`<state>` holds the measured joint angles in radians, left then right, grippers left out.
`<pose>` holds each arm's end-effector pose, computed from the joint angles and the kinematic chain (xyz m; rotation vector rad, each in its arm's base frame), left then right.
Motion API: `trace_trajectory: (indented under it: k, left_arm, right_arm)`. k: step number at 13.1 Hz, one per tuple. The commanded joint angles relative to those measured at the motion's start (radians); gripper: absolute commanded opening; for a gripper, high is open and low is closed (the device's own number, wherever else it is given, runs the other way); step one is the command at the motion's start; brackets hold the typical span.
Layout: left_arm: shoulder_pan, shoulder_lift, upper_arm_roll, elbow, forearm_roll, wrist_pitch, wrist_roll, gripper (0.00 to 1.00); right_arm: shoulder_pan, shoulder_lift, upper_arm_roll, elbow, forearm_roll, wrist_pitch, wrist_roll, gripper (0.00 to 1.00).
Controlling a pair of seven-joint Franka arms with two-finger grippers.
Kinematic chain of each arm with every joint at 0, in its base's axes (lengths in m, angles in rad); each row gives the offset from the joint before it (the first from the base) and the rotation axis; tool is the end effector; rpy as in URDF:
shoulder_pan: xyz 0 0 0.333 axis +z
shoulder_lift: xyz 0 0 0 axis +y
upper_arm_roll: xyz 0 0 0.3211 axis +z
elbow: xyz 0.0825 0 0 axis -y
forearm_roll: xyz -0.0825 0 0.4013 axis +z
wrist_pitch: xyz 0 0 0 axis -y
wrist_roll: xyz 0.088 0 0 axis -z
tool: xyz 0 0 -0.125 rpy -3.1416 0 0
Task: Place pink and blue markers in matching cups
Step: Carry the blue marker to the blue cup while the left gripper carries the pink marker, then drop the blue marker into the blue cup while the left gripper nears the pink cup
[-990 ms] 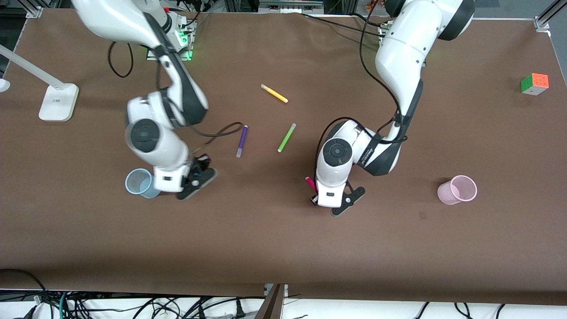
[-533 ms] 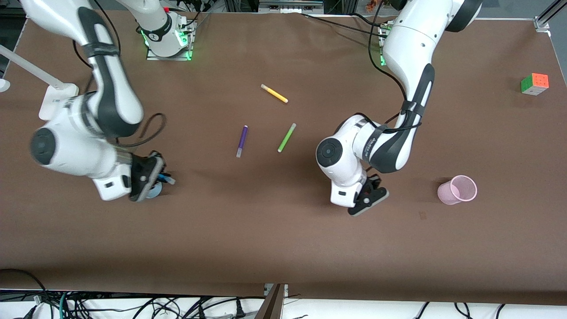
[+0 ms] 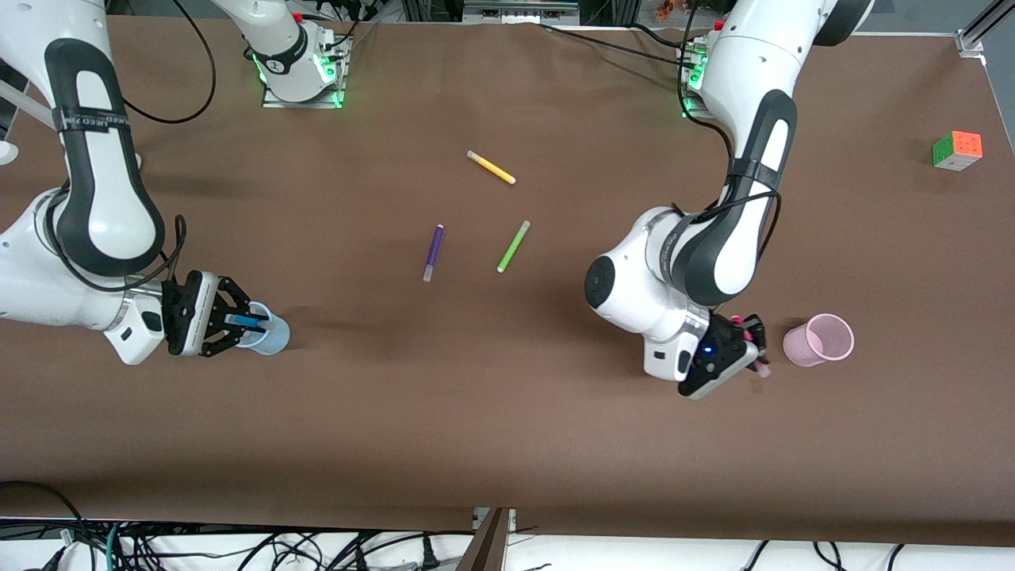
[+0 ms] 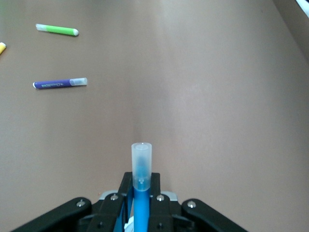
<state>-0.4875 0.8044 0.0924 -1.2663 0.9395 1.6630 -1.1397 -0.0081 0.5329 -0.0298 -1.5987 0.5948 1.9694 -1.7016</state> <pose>0.7099 -0.2125 0.2765 -2.0899 -0.4519 -0.4802 0.6931 0.0215 0.2978 -2.0511 -1.7020 -0.3964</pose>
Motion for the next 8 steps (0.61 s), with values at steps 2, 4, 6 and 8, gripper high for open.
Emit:
trace_trajectory:
  k: [2,4,6,8]
  left_arm:
    - [0.099,-0.056,0.01,-0.082,0.068,0.004,-0.026,0.0]
    - [0.139,-0.094,0.01,-0.157,0.116,0.047,-0.053,0.0]
    - [0.162,-0.108,0.009,-0.246,0.248,0.135,-0.244,0.0]
    - [0.167,-0.11,0.007,-0.286,0.265,0.138,-0.333,0.0]
  right_arm:
    - [-0.035,0.022,0.016,-0.006,0.072,-0.011,-0.093,0.0]
    - [-0.043,0.027,0.016,-0.006,0.074,-0.021,-0.092,0.17]
    - [-0.055,0.027,0.014,-0.003,0.083,-0.023,-0.054,1.0]
    - [-0.049,0.012,0.014,0.022,0.065,-0.038,0.146,1.0]
